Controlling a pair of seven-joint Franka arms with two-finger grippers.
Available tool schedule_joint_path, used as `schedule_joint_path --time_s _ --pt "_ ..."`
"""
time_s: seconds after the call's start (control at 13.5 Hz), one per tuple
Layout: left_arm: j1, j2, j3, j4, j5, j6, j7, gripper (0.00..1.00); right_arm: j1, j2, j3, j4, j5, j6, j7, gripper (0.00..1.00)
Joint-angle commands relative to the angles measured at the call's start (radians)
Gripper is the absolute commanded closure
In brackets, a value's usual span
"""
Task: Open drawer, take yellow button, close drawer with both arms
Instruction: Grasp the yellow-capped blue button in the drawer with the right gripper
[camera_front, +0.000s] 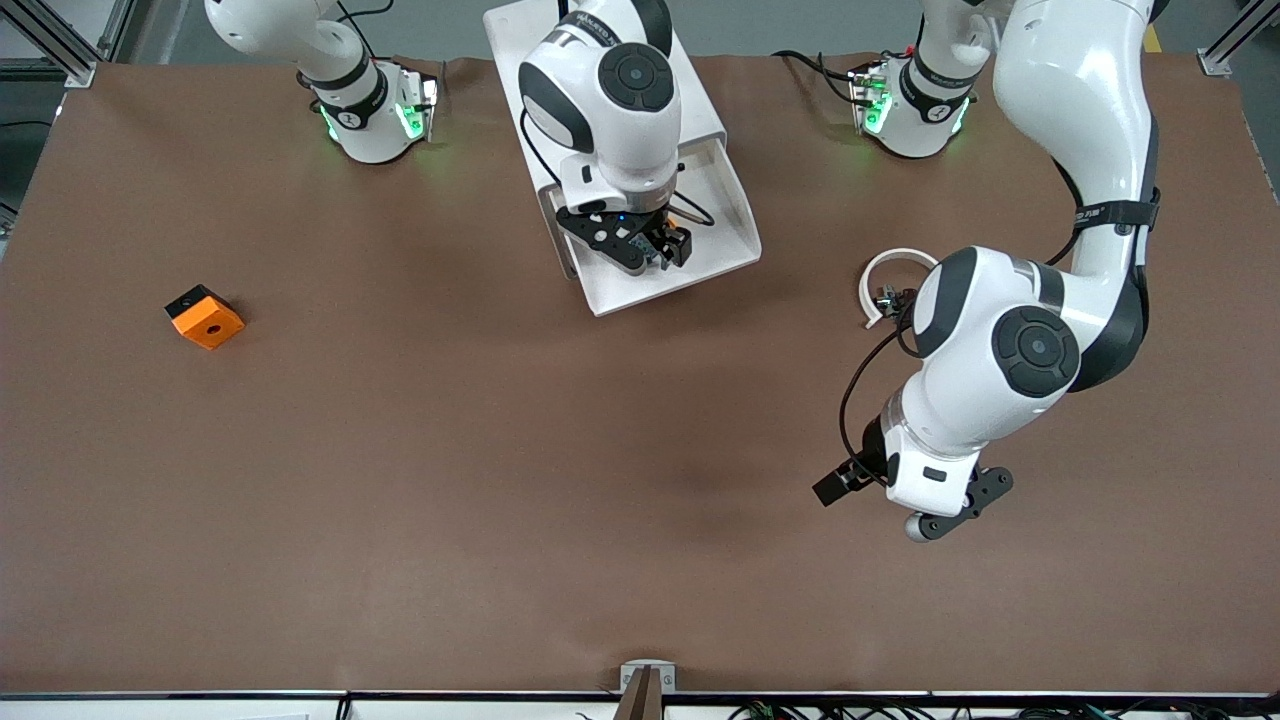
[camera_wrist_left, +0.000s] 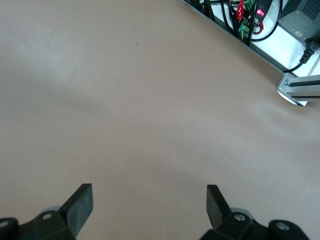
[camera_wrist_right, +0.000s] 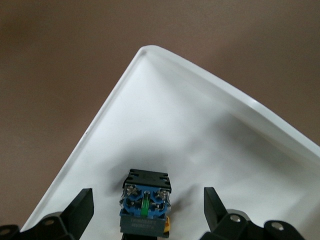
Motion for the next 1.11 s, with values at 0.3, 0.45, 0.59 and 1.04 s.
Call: schedule_joint_path --time_s 0.3,0.45,0.59,1.04 --pt "0.003 -0.01 -0.008 -0.015 0.021 0.004 0.011 0.0 0.01 0.008 -0.009 0.012 -0.013 -0.004 0.066 0.77" --pt "0.003 -0.007 -0.008 -0.015 0.021 0.011 0.011 0.0 0.01 0.006 -0.008 0.014 -0.01 -0.004 0.087 1.0" --pt "0.005 -0.005 -0.008 -0.015 0.021 0.016 0.011 0.0 0.0 0.005 -0.009 0.02 -0.008 -0.007 0.078 1.0" --pt "0.005 -0.013 -0.008 -0.015 0.018 0.016 0.01 0.0 -0.128 0.0 -0.009 0.204 0.009 -0.163 -0.03 1.0"
